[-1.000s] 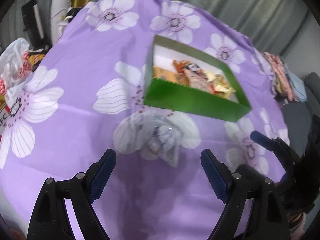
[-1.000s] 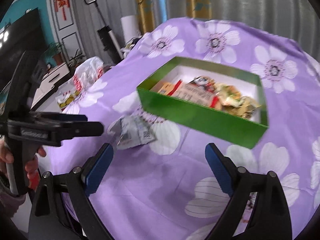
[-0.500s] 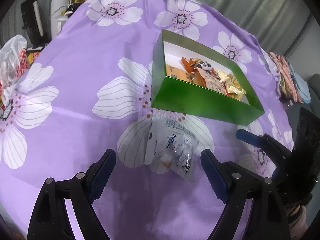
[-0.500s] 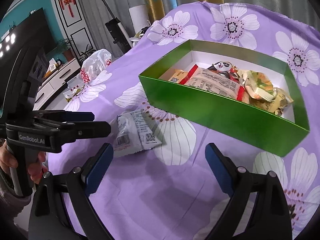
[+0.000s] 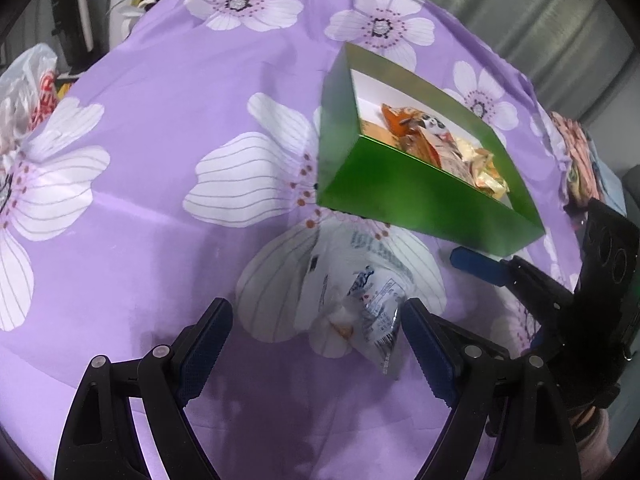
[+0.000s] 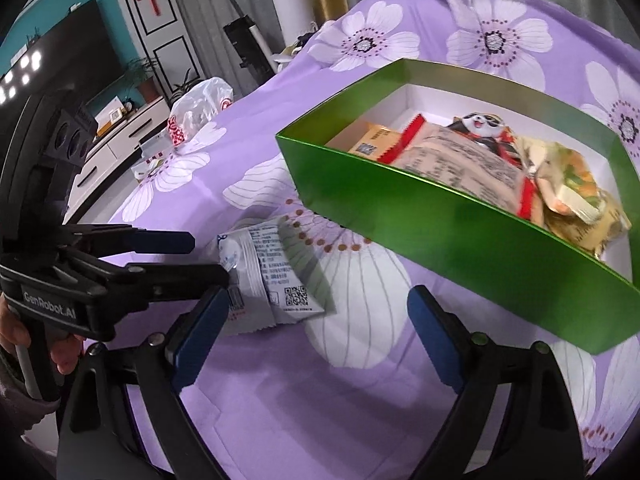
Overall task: Organize snacks
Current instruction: 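Lower the open right gripper around the white-and-blue peanut bag, then close the right gripper on the peanut bag and lift it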
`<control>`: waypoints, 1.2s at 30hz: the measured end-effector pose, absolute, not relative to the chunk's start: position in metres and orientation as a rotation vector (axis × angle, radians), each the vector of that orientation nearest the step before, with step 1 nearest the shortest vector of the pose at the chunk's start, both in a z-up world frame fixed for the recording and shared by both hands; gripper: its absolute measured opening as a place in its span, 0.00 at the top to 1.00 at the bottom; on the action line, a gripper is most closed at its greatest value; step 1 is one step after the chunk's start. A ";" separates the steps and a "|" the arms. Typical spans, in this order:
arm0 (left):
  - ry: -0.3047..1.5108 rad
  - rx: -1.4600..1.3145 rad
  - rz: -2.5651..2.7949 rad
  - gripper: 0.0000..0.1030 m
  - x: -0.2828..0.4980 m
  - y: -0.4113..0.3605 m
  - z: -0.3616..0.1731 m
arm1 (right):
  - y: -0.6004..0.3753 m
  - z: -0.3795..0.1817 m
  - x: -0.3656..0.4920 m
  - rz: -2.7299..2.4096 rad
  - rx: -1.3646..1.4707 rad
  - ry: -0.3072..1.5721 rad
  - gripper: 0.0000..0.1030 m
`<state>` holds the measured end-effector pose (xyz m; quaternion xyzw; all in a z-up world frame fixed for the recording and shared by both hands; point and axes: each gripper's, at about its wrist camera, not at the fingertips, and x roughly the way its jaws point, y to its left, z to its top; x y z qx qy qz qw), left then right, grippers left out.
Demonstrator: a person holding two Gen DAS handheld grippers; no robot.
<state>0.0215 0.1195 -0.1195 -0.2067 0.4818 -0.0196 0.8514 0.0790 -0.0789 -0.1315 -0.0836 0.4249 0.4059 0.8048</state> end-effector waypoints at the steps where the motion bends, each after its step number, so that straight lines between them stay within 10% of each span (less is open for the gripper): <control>1: 1.014 -0.439 -0.041 0.16 0.021 0.121 -0.120 | -0.078 -0.132 0.080 0.875 -0.175 0.914 0.14; 17: 0.989 -0.469 -0.058 0.16 0.020 0.128 -0.116 | -0.059 -0.136 0.075 0.983 -0.155 0.954 0.19; 36: 1.019 -0.503 -0.132 0.20 0.027 0.110 -0.126 | -0.032 -0.143 0.067 1.021 -0.200 0.995 0.47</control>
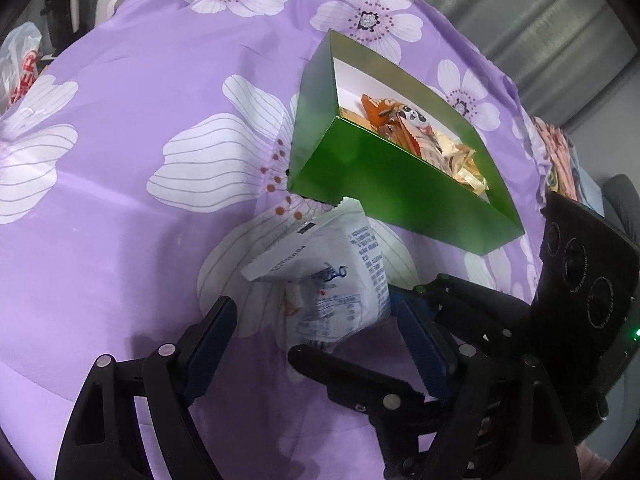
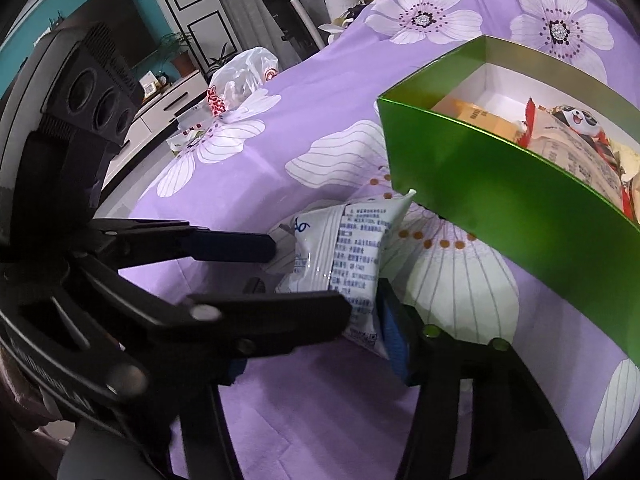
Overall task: Organize snacks
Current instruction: 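Close the right gripper on the peanut bag and lift it, then carry the peanut bag over the green box with the right gripper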
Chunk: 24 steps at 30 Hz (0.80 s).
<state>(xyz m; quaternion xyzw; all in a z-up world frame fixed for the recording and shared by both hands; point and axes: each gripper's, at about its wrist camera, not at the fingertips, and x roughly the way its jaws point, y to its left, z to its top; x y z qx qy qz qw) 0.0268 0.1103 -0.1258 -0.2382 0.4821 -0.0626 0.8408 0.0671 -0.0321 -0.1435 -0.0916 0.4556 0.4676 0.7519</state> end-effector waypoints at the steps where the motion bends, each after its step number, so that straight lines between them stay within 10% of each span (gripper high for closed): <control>1: 1.018 -0.505 -0.136 0.21 0.027 0.110 -0.126 | -0.032 -0.144 0.067 1.021 -0.198 0.995 0.49; 10: 0.996 -0.496 -0.191 0.50 0.027 0.104 -0.119 | -0.031 -0.138 0.057 0.985 -0.225 0.960 0.58; 24: 0.904 -0.436 -0.248 0.52 0.022 0.086 -0.080 | -0.048 -0.101 0.046 0.926 -0.245 0.852 0.59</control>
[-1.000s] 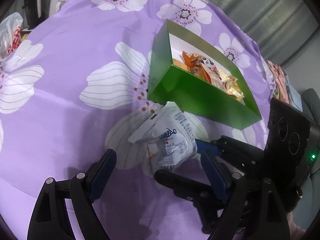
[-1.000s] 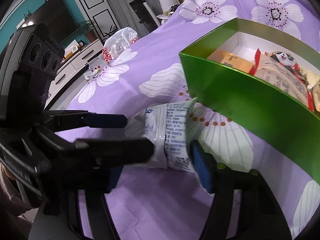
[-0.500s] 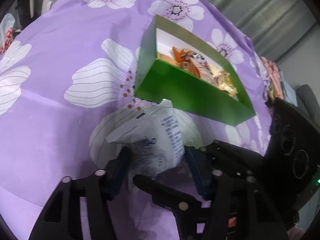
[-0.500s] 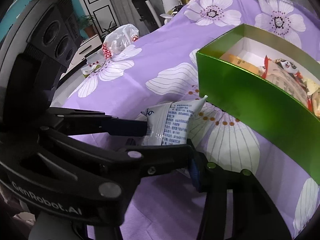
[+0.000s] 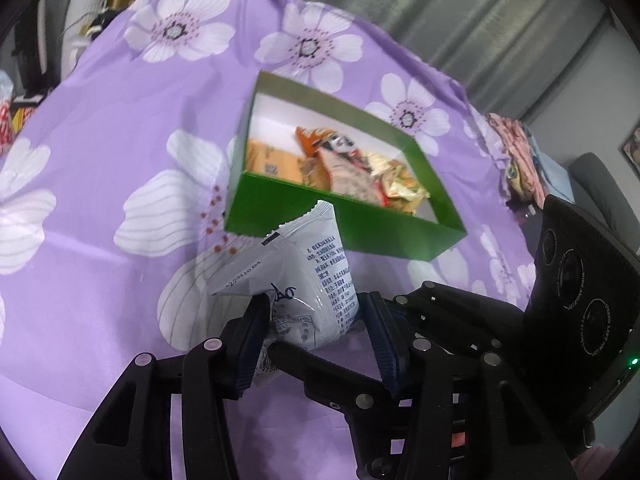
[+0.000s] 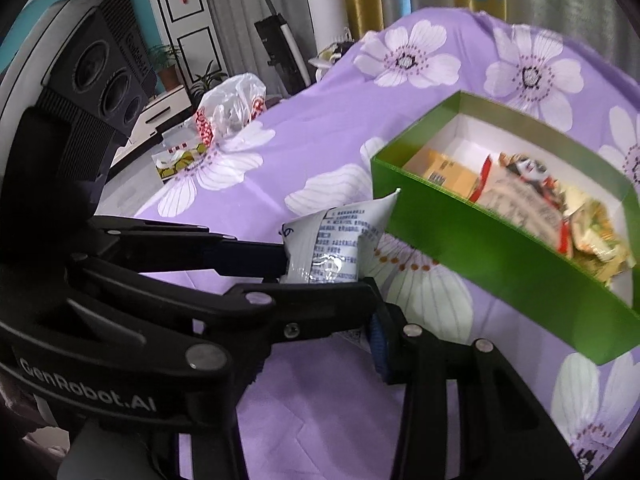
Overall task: Organize snacks
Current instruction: 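Carry the peanut bag over the green box with the right gripper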
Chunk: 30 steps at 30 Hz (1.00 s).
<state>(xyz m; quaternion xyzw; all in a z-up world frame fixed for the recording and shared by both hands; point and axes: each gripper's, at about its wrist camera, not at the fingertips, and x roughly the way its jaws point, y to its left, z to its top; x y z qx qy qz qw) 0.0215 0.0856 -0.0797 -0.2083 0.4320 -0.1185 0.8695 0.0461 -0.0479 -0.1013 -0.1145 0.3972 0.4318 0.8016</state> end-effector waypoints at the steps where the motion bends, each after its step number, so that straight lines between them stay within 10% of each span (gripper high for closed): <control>1: 0.899 -0.430 -0.249 0.52 0.021 0.084 -0.077 | -0.050 -0.098 0.046 0.923 -0.244 0.843 0.59; 30: 0.675 -0.204 -0.385 0.51 0.064 -0.001 0.039 | -0.129 0.004 0.067 0.772 -0.168 0.560 0.59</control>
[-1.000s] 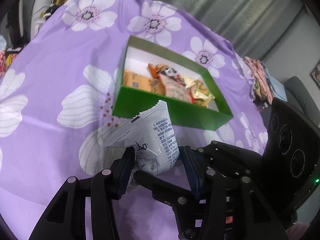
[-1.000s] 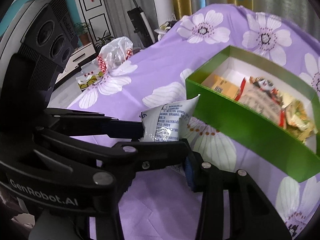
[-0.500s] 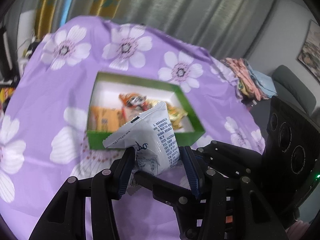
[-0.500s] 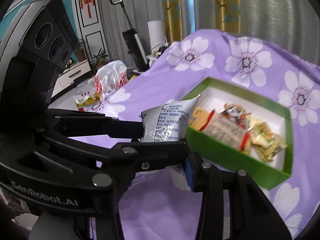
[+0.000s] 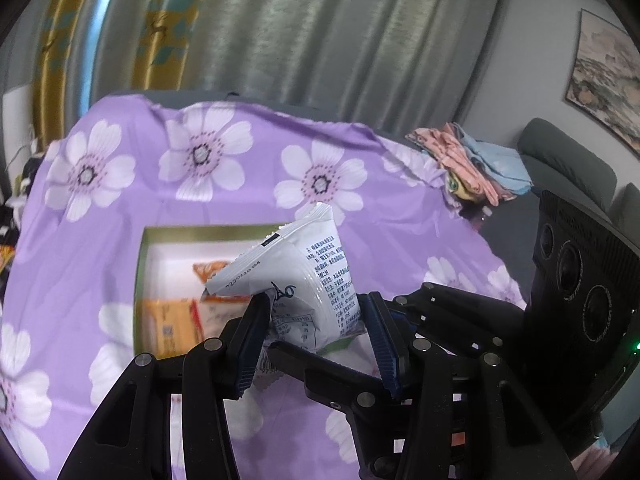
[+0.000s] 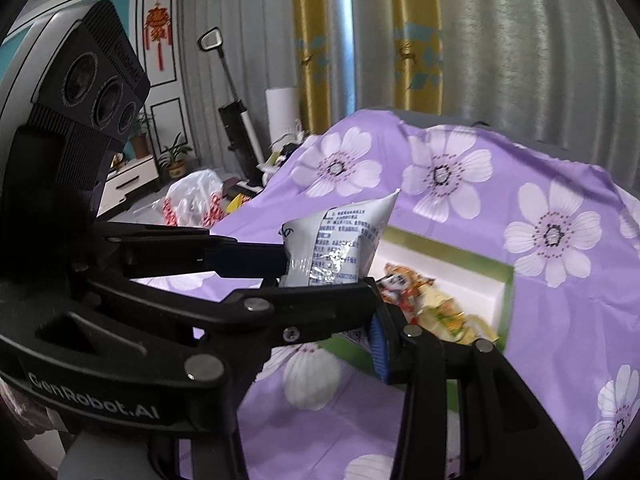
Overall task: Organize snacks
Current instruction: 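Carry the peanut bag over the green box with the right gripper, then lower the peanut bag into the box and open the right gripper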
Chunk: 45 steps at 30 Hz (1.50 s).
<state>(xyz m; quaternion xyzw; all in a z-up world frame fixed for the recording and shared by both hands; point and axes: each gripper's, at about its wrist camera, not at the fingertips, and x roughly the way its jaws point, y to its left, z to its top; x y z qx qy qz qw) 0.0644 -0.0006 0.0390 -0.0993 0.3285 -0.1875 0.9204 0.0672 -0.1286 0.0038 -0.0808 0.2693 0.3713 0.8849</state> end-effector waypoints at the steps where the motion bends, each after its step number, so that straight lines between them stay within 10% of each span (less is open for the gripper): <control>1: 0.670 -0.202 -0.388 0.51 0.068 -0.002 0.041 | -0.132 0.006 0.072 0.763 -0.166 0.551 0.59; 45: 0.967 -0.317 -0.403 0.51 0.196 -0.003 -0.055 | -0.132 -0.082 0.197 0.717 -0.086 0.839 0.58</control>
